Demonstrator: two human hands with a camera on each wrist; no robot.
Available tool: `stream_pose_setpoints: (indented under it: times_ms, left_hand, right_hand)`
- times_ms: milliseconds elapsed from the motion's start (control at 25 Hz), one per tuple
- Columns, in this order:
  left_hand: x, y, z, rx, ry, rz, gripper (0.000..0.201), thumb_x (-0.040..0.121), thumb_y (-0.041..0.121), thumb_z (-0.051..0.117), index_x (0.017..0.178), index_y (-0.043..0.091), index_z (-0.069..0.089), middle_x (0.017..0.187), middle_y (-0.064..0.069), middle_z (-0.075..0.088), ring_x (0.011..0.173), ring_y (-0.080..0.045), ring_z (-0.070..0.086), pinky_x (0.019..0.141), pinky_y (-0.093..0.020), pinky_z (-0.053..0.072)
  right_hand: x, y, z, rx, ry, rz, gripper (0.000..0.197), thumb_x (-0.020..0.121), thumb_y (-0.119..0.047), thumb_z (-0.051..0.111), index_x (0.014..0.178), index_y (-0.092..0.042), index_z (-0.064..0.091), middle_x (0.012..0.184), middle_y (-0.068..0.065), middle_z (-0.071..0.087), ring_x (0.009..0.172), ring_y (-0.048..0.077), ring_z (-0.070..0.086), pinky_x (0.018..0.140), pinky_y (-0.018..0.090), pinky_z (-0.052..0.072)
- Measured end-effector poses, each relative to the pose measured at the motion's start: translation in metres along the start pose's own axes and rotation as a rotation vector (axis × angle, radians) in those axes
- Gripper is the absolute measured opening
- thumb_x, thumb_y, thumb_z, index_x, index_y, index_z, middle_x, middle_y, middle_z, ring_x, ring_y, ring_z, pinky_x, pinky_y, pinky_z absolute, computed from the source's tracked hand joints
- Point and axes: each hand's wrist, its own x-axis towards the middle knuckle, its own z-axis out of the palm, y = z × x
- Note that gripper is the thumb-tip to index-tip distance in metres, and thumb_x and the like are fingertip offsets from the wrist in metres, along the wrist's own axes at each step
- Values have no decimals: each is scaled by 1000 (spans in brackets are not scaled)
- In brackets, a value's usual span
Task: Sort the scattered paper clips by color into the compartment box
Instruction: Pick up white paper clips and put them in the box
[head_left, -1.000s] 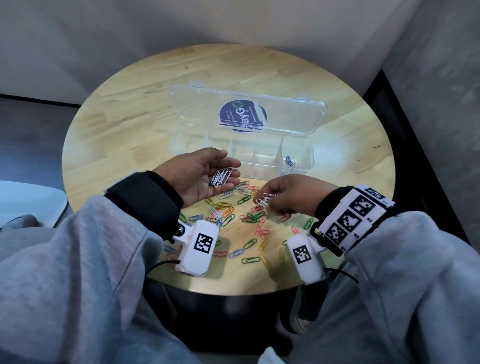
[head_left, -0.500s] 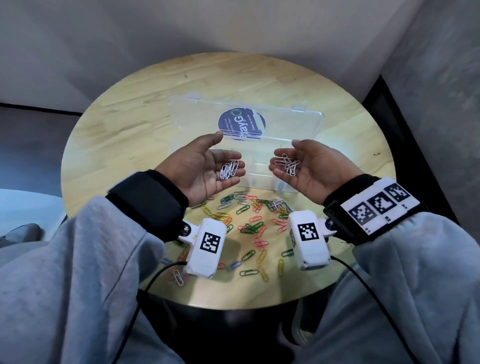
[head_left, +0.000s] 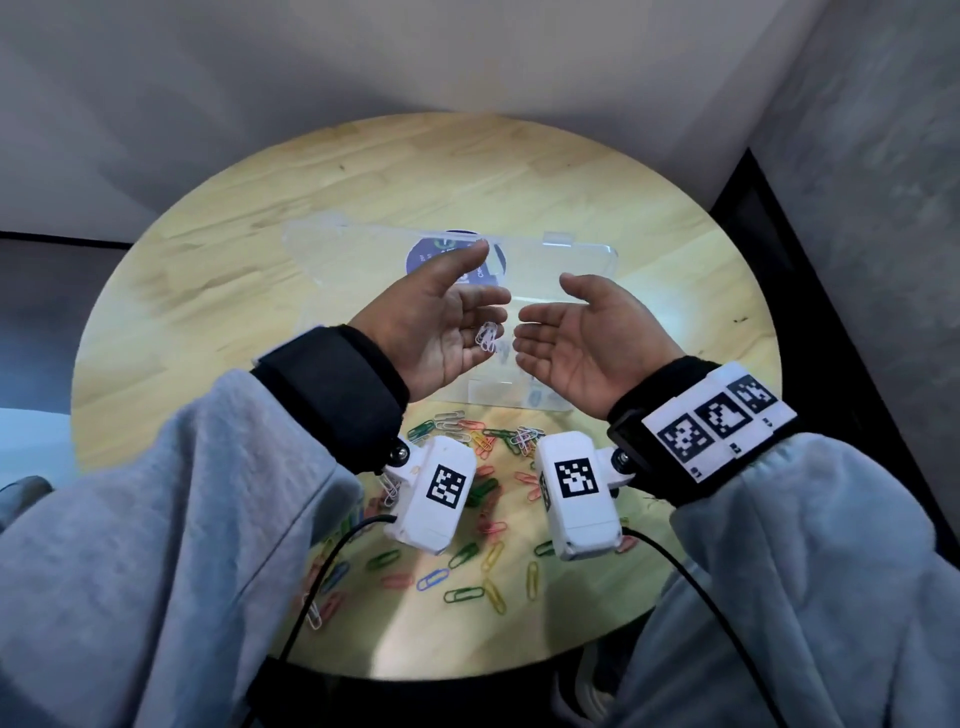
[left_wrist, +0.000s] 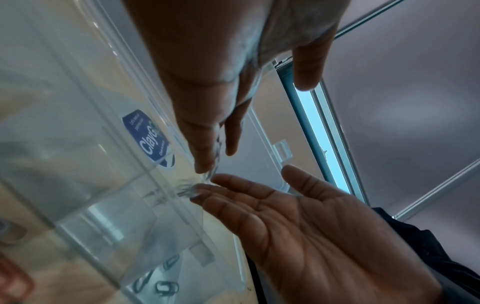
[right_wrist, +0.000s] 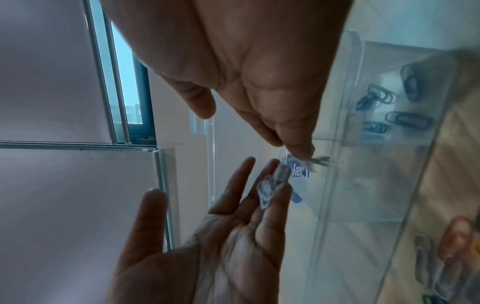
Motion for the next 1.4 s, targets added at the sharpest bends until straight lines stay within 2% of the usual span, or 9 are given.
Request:
stream_pose_setpoints:
  times_ms: [120, 280, 400, 520, 840, 1000, 1120, 1240, 1400]
  left_hand:
    - [1, -3, 2, 40, 3, 4, 55, 84, 55, 44, 114, 10, 57, 103, -4, 55, 101, -16, 52, 91, -25, 42]
    - [-12, -8, 3, 189, 52, 56, 20, 85, 29, 58, 99, 17, 60, 96, -3, 61, 87, -13, 60, 79, -23, 49]
    - [-24, -16, -4, 756, 68, 114, 22, 86, 3, 56, 89, 25, 60, 86, -1, 62, 71, -13, 58, 61, -20, 46]
    - [-38, -28, -6, 1358, 41, 58, 22, 80, 9, 55, 89, 28, 60, 75, 8, 59, 59, -7, 50, 56, -21, 38]
    - [-39, -65, 10, 1785, -27, -27, 30, 79, 20, 65, 107, 27, 59, 80, 9, 46, 80, -15, 46, 58, -23, 32]
    - [-33, -76, 10, 1840, -12, -40, 28, 79, 25, 66, 105, 28, 59, 92, 6, 51, 83, -14, 47, 66, -25, 35]
    - [-27, -82, 9, 1851, 0, -29, 24, 78, 25, 67, 101, 26, 61, 101, 4, 60, 83, -14, 47, 59, -23, 32]
    - [-23, -84, 6, 1828, 13, -44, 17, 78, 23, 68, 94, 26, 62, 92, 6, 58, 81, -13, 47, 50, -19, 26]
    - [-21, -84, 3, 1809, 38, -51, 11, 78, 25, 70, 83, 27, 60, 84, 8, 54, 79, -13, 49, 58, -22, 32]
  right_hand:
    - [-3, 2, -1, -31, -28, -7, 60, 95, -34, 33, 141, 4, 34, 145, 20, 37, 137, 27, 35, 108, 35, 33]
    - [-10, 3, -6, -187, 25, -62, 25, 94, -24, 42, 96, -6, 59, 95, 9, 57, 90, 19, 58, 78, 25, 48]
    - [-19, 2, -10, -365, 27, -83, 17, 92, -15, 45, 84, -9, 59, 72, 5, 57, 57, 14, 53, 49, 19, 43]
    - [-29, 4, -18, -641, -7, -87, 17, 90, -9, 48, 76, -11, 56, 60, 2, 50, 42, 10, 42, 37, 17, 30]
    - [-56, 34, -32, -1604, -160, -38, 10, 80, -17, 67, 78, -22, 59, 66, -10, 52, 62, 8, 49, 58, 22, 39]
    - [-56, 57, -25, -1783, -300, 7, 16, 76, -16, 70, 85, -25, 60, 65, -10, 48, 59, 2, 44, 53, 22, 34]
    - [-49, 69, -27, -1860, -292, 31, 16, 76, -22, 71, 84, -27, 59, 67, -12, 47, 64, 7, 47, 54, 23, 36]
    - [-43, 75, -29, -1910, -319, -13, 13, 78, -24, 71, 82, -24, 59, 67, -11, 47, 63, 7, 45, 54, 23, 35]
    - [-37, 80, -27, -1993, -343, -40, 20, 80, -23, 68, 65, -24, 53, 66, -10, 51, 75, 15, 52, 61, 25, 42]
